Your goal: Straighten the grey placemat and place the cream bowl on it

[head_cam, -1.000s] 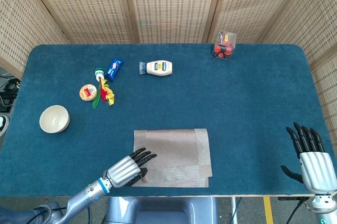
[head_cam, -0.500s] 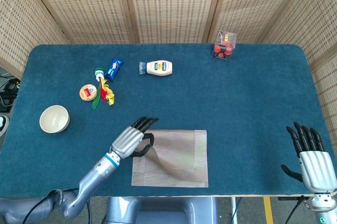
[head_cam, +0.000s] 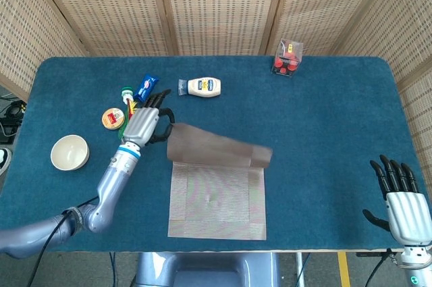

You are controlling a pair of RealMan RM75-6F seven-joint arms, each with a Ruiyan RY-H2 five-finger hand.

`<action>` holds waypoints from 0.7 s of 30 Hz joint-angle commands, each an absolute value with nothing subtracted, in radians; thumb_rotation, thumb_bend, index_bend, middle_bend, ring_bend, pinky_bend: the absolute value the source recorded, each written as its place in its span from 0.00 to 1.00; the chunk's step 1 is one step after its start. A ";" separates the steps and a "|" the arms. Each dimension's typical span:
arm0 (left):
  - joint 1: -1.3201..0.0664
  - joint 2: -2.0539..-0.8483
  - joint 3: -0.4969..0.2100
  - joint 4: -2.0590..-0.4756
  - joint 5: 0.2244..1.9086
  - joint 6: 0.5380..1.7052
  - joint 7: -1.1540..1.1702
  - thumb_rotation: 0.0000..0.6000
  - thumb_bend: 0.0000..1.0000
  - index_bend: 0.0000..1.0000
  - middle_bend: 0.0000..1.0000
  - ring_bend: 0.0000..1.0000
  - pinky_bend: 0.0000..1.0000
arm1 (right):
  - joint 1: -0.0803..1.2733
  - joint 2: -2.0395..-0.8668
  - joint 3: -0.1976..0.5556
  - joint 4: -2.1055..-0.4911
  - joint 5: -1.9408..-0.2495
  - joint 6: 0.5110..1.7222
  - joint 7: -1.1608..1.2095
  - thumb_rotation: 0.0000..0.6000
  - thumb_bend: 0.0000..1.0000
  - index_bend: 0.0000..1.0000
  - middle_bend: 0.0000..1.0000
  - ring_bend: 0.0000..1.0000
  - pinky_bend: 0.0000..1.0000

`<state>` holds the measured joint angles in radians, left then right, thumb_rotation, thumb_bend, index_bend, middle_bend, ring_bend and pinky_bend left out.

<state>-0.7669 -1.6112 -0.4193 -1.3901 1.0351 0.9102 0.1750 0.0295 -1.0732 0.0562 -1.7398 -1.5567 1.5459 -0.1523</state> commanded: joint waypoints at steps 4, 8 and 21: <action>-0.754 -1.614 -0.408 -1.252 0.940 0.924 0.167 1.00 0.58 0.80 0.00 0.00 0.00 | 0.028 -1.076 0.053 -1.742 -1.561 1.549 -0.160 1.00 0.00 0.09 0.00 0.00 0.00; -0.733 -1.609 -0.381 -1.212 0.960 0.922 0.121 1.00 0.23 0.24 0.00 0.00 0.00 | 0.028 -1.077 0.051 -1.740 -1.562 1.547 -0.163 1.00 0.00 0.09 0.00 0.00 0.00; -0.538 -1.390 -0.299 -1.438 1.117 1.154 0.059 1.00 0.00 0.00 0.00 0.00 0.00 | 0.054 -1.103 0.016 -1.717 -1.616 1.492 -0.207 1.00 0.00 0.09 0.00 0.00 0.00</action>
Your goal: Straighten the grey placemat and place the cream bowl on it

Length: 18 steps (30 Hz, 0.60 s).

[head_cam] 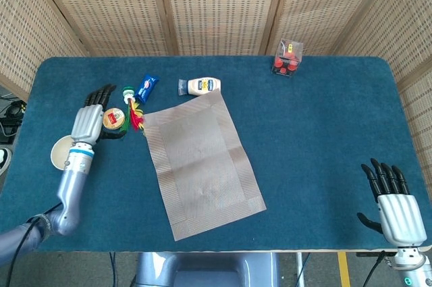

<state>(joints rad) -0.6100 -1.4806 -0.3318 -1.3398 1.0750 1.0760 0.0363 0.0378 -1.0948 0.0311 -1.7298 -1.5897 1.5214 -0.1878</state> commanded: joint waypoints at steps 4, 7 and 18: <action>-0.460 -1.245 -0.265 -1.607 1.110 1.228 0.164 1.00 0.00 0.00 0.00 0.00 0.00 | 0.112 -1.107 -0.006 -1.681 -1.687 1.414 -0.217 1.00 0.00 0.10 0.00 0.00 0.00; -0.400 -1.143 -0.236 -1.741 1.110 1.279 0.215 1.00 0.00 0.00 0.00 0.00 0.00 | 0.168 -1.121 -0.019 -1.642 -1.740 1.348 -0.195 1.00 0.00 0.10 0.00 0.00 0.00; -0.177 -1.027 -0.069 -1.986 1.262 1.523 0.298 1.00 0.00 0.00 0.00 0.00 0.00 | 0.345 -1.242 -0.028 -1.522 -1.820 1.158 -0.116 1.00 0.00 0.13 0.00 0.00 0.00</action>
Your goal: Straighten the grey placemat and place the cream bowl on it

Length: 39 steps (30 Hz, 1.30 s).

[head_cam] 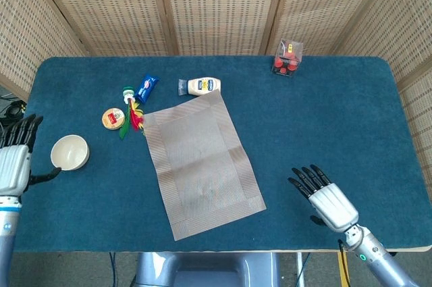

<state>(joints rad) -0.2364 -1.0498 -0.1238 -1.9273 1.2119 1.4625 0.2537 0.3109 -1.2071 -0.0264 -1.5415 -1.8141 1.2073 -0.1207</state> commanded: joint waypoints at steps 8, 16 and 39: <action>-0.132 -0.999 -0.028 -2.052 1.299 1.558 0.380 1.00 0.00 0.00 0.00 0.00 0.00 | 0.419 -1.343 -0.022 -1.471 -1.790 1.052 -0.163 1.00 0.00 0.13 0.00 0.00 0.00; -0.122 -1.004 -0.025 -2.035 1.330 1.552 0.364 1.00 0.00 0.00 0.00 0.00 0.00 | 0.455 -1.420 -0.023 -1.429 -1.751 0.995 -0.211 1.00 0.00 0.14 0.00 0.00 0.00; -0.116 -1.005 -0.043 -2.014 1.339 1.519 0.333 1.00 0.00 0.00 0.00 0.00 0.00 | 0.537 -1.543 0.021 -1.443 -1.603 0.907 -0.376 1.00 0.00 0.14 0.00 0.00 0.00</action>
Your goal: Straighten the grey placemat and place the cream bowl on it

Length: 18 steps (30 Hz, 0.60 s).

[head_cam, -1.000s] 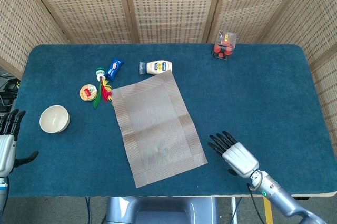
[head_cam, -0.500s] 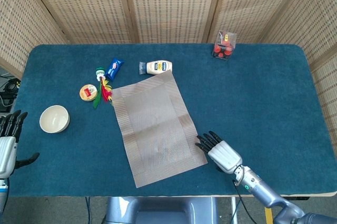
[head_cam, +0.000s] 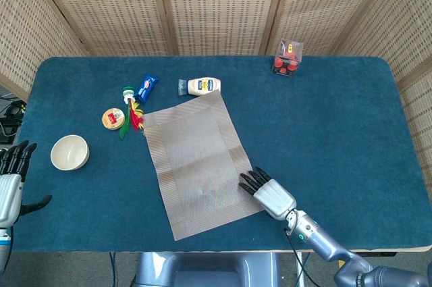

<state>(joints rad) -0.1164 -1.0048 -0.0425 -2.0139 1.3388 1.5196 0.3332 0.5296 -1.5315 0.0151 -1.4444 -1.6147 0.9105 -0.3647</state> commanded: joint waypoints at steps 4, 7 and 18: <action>-0.116 -1.004 -0.045 -2.011 1.339 1.516 0.332 1.00 0.00 0.00 0.00 0.00 0.00 | 0.548 -1.561 0.027 -1.443 -1.589 0.902 -0.399 1.00 0.00 0.14 0.00 0.00 0.00; -0.116 -1.003 -0.049 -2.008 1.337 1.513 0.327 1.00 0.00 0.00 0.00 0.00 0.00 | 0.557 -1.573 0.033 -1.446 -1.575 0.897 -0.411 1.00 0.00 0.14 0.00 0.00 0.00; -0.115 -1.002 -0.054 -2.004 1.340 1.505 0.317 1.00 0.00 0.00 0.00 0.00 0.00 | 0.588 -1.592 0.053 -1.460 -1.546 0.900 -0.403 1.00 0.37 0.17 0.00 0.00 0.00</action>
